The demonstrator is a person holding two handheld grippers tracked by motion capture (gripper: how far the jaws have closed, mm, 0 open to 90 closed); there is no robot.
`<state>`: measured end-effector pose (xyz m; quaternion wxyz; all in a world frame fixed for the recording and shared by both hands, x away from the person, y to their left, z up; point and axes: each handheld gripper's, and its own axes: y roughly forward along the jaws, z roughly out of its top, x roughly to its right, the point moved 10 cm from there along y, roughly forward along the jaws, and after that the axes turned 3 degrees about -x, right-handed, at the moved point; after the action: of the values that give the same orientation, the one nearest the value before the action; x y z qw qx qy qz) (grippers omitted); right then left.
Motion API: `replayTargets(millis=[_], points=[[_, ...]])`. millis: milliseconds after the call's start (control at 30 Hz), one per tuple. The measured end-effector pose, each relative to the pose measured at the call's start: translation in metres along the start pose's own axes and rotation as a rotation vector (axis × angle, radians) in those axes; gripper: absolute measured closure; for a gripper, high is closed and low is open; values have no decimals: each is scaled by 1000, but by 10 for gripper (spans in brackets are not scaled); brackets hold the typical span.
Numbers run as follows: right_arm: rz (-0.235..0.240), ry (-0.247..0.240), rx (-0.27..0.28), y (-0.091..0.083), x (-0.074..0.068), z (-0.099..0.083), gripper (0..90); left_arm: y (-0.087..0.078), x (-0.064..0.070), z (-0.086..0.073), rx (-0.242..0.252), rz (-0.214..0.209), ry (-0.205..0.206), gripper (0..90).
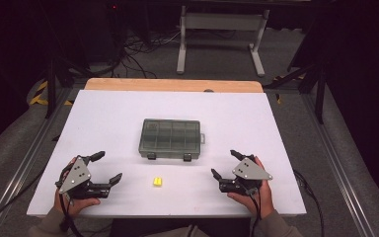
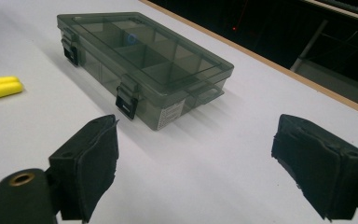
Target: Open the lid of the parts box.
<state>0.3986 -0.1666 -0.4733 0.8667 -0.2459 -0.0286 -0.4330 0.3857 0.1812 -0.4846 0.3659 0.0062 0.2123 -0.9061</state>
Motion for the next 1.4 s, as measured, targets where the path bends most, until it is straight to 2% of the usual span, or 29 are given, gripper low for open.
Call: replayTargets(millis=[167,333,400,500,600,700,733,867,900,933,1000,1100,1233,1367,1400], points=[[-5,7,-11,5,2,-3,147,4,5,-4,-17,-30,-1,125],[-3,1,-8,10,-1,0,148,6,5,-5,-21,-43,-2,136],[3,-3,-14,14,-2,0,151,11,3,-3,-25,-46,-6,137],[13,23,-17,21,0,5,161,21,-1,1,-35,-51,-3,144],[24,26,-28,28,2,7,168,35,-6,6,-45,-67,-21,149],[76,80,-47,43,4,13,188,54,-10,13,-59,-89,-19,149],[86,84,-48,48,3,16,198,59,-11,16,-60,-95,-19,150],[145,79,-121,69,-3,14,211,81,-15,21,-83,-125,-14,145],[145,79,-121,69,-3,14,211,81,-15,21,-83,-125,-14,145],[182,85,-145,78,-7,12,219,90,-15,20,-105,-137,-5,145],[206,73,-171,85,-11,10,268,95,-17,17,-126,-139,1,142],[199,46,-207,90,-13,7,352,99,-17,9,-164,-160,-17,143],[213,60,-213,91,-13,5,431,104,-17,-2,-221,-179,-41,163],[226,68,-208,90,-13,5,469,105,-16,-3,-231,-176,-35,255],[230,64,-221,90,-15,3,477,106,-16,-3,-233,-175,-35,290]])
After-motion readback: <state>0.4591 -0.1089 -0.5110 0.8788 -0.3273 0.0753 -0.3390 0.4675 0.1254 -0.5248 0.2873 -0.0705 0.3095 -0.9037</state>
